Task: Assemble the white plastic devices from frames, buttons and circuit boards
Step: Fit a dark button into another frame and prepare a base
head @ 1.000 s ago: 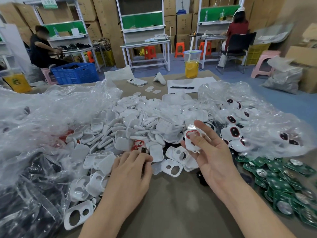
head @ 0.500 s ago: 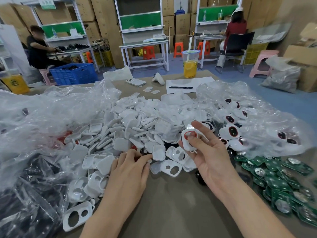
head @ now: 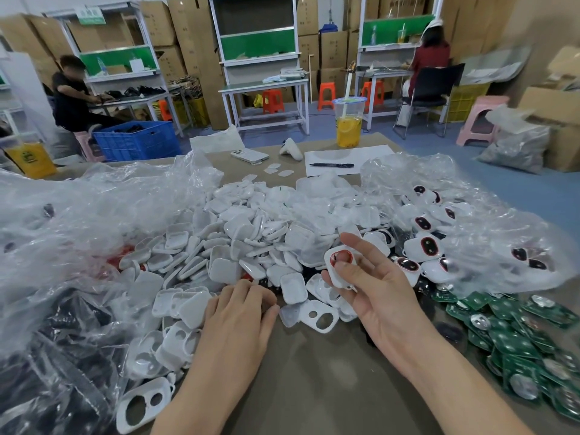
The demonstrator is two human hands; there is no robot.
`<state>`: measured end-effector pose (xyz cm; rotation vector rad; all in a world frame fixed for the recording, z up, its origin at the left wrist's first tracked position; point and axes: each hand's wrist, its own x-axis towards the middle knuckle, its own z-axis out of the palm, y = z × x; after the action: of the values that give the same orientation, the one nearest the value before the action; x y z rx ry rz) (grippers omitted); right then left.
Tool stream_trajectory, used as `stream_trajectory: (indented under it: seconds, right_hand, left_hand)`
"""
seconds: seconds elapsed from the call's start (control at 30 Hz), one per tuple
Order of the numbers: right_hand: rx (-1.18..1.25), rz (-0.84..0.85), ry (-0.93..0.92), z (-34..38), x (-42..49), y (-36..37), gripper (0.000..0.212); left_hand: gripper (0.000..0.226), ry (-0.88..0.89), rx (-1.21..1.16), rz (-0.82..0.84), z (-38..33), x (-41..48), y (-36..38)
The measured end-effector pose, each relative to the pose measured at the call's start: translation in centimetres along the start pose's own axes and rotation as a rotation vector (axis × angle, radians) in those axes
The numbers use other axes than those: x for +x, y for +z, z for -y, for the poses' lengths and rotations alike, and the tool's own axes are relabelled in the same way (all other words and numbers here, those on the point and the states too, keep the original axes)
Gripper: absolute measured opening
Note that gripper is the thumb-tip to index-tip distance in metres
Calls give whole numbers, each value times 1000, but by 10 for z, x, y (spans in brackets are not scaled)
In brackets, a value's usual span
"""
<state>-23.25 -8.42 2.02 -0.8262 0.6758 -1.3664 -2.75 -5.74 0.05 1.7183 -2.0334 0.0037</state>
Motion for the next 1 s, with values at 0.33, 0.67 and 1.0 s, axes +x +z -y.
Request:
stream_trajectory:
  seconds: [0.33,0.67,1.0]
  right_hand:
    - [-76,-4,37,0,-4,7,33]
    - [-168,18,28,2,-9,13,35]
    - [-172,9,42,3,-7,8,24]
  left_hand:
    - [7,41,-58,-60,-7,-2,-7]
    - [6,-186,-677,-107,-22,-4,-12]
    - [7,-238,-970,-62,-29,-1,-14]
